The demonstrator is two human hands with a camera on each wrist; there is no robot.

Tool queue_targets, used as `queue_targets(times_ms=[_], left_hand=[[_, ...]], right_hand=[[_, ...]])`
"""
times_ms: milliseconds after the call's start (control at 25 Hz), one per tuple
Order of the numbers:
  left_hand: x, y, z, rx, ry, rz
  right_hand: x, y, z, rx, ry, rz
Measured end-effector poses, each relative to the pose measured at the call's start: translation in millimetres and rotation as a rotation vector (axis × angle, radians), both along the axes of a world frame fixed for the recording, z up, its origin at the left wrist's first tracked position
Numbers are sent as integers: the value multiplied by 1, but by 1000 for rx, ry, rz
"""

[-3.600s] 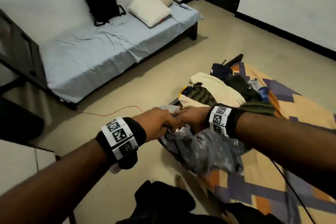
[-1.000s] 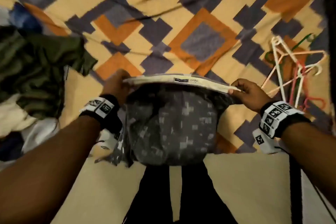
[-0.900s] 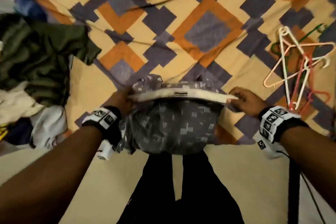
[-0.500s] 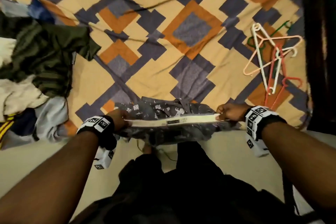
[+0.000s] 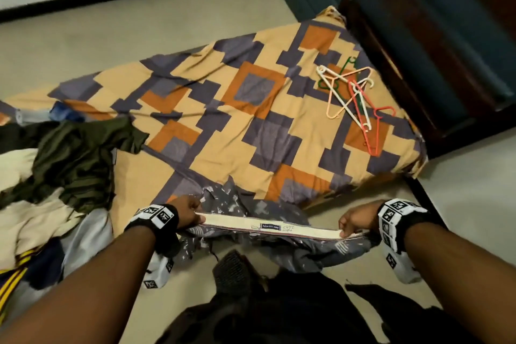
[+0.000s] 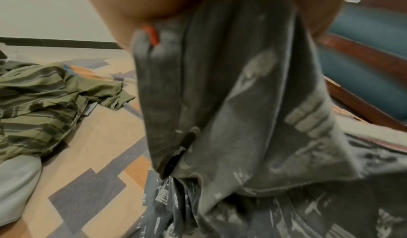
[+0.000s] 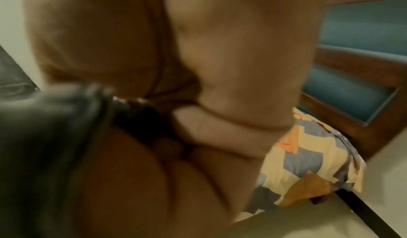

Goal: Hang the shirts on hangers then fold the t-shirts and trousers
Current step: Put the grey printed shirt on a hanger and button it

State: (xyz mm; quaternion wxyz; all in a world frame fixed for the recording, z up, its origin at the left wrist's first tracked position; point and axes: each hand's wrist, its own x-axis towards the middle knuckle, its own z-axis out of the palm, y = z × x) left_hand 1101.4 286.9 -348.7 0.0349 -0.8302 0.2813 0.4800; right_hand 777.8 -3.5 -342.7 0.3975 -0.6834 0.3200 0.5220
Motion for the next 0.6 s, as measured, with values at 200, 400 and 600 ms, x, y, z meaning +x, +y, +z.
queue_targets(times_ms=[200,400,600], left_hand=[[-23,-10,28,-91,68,-11],[-39,-27,75,-379,22,81],[-51,-39,93,-885,-381,247]], right_hand=[[-17,-15,45,72,84,-64],[-30,-49,76,24,-37,27],[-43,-79,113,-223,-500,-292]])
